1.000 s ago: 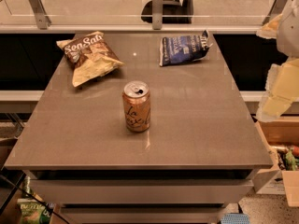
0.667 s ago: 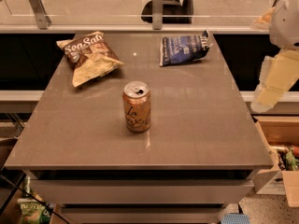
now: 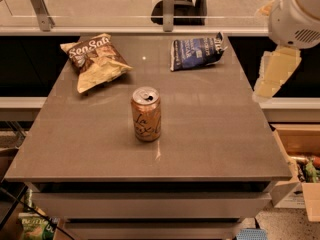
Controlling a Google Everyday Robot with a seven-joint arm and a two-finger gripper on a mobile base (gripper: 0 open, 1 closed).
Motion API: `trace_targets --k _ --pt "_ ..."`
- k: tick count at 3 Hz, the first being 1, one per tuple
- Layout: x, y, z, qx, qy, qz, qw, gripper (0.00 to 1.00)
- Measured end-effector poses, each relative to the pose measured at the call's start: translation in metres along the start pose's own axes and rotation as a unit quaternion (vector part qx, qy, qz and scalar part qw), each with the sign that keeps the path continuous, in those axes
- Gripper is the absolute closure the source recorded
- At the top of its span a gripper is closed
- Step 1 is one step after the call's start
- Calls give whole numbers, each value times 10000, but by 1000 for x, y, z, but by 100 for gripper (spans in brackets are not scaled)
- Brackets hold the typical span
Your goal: Pick blue chip bag
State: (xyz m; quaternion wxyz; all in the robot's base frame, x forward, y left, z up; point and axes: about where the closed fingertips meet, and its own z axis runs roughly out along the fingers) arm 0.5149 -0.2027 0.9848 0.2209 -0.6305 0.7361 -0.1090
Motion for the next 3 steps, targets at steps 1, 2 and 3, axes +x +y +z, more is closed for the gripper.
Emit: trace_targets --k 1,2,3 --pt "-2 -26 23 382 56 -96 9992 0" --pt "-1 -57 46 732 192 -125 9971 0" --pt "-1 -96 73 850 325 -182 9957 0"
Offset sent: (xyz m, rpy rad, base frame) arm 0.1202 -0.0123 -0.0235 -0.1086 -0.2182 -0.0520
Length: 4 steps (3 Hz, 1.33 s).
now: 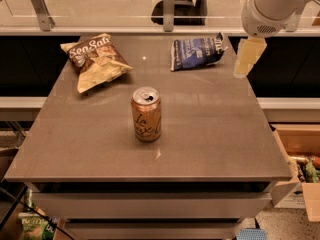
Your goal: Pick blue chip bag
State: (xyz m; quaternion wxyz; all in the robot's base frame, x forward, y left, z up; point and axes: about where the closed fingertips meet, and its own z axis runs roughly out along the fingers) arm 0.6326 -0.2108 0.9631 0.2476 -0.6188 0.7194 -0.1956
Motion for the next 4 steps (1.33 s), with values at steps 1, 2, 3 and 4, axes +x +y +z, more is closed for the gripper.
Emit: trace_targets --k 1,2,3,4 --pt "0 0 0 0 0 0 10000 0" --pt "-1 -8 13 -41 31 -51 10000 0" --pt "0 -21 39 -121 19 -90 9999 0" --pt "6 -33 65 -234 42 -75 9997 0"
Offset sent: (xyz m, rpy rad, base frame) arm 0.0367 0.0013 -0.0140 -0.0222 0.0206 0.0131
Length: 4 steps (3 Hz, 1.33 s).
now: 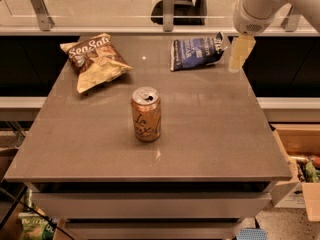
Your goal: Pick blue chip bag
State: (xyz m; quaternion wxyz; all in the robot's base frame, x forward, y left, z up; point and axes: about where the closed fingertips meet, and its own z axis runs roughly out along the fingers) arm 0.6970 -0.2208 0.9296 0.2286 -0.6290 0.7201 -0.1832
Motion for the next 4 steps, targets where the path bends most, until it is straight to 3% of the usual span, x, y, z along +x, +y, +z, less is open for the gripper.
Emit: trace_targets --k 2,4 --pt "1 -16 50 -216 -122 -13 9997 0" --pt "-21 -20 98 -505 -464 -233 9974 0"
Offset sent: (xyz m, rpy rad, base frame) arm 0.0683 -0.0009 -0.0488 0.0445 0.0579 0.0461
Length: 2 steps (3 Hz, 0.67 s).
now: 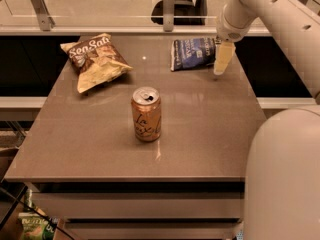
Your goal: Pick blue chip bag
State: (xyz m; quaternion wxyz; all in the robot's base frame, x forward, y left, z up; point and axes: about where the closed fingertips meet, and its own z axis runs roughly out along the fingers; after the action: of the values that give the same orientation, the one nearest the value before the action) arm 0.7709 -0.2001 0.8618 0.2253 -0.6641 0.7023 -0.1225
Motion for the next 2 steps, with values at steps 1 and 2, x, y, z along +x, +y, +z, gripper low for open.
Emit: trace_targets --k 1,2 --pt "-1 0 3 -14 -7 -4 10000 17" --pt "-2 1 7 -41 -9 -11 10000 41"
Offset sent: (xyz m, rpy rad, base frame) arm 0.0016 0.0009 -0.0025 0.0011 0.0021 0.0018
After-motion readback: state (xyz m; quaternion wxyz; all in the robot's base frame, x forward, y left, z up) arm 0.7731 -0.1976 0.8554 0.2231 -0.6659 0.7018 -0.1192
